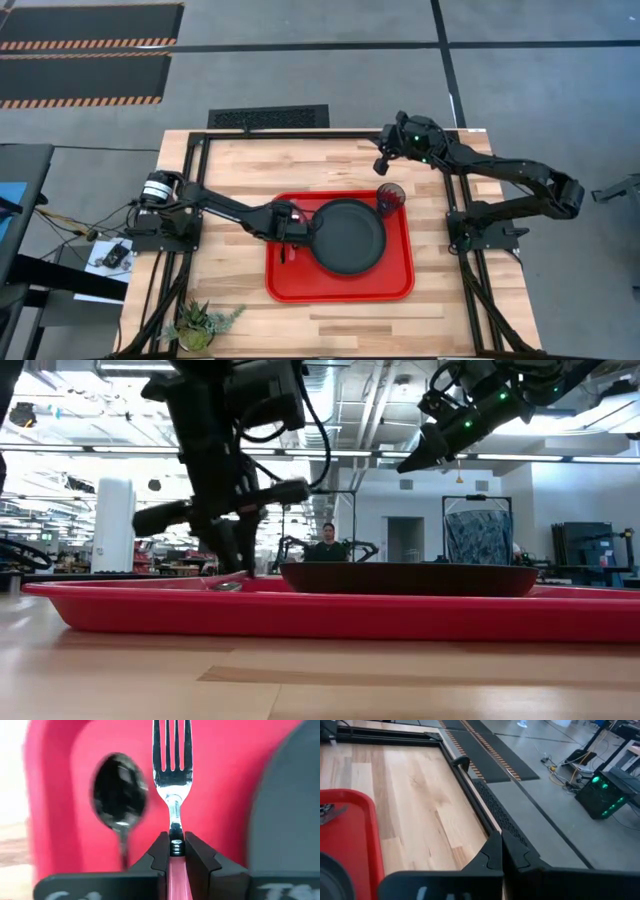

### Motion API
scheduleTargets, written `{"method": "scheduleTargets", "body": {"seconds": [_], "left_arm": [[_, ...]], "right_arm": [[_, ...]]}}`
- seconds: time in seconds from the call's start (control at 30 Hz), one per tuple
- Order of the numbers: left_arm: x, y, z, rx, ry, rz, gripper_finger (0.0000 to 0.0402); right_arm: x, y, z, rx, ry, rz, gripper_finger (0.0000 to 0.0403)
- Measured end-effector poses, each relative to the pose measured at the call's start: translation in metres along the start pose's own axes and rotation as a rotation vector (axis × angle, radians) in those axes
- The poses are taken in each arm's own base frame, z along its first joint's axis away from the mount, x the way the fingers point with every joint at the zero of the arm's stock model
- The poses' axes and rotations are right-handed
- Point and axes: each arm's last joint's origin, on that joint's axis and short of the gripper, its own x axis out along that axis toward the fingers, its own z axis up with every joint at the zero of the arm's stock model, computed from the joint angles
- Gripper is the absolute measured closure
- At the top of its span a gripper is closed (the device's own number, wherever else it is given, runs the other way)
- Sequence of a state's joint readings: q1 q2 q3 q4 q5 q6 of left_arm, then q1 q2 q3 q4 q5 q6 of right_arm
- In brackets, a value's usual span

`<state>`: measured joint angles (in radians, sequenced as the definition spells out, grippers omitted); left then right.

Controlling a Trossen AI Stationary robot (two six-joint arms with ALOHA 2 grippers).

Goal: Pick and place plate/cup/fork/spoon on tray
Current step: Put the pink fork on the red serving tray to the left of the black plate

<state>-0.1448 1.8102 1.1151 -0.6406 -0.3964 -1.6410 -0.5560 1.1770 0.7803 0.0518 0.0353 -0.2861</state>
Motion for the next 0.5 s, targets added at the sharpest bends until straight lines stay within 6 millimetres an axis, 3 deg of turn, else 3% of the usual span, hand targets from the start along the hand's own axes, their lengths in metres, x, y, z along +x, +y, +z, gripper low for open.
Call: {"method": "scheduleTargets", "body": {"seconds": [0.2,0.5], "left_arm": [[0.013,-0.002,-0.006,0.034,0.016,0.008,0.038],[0.017,-0.002,-0.008,0.05,0.023,0.009,0.038]], "right_arm": [[0.0,0.0,-0.001,-0.002,0.008,0.001,0.0399],[0.0,0.0,-0.002,-0.003,0.018,0.002,0.0399]]}}
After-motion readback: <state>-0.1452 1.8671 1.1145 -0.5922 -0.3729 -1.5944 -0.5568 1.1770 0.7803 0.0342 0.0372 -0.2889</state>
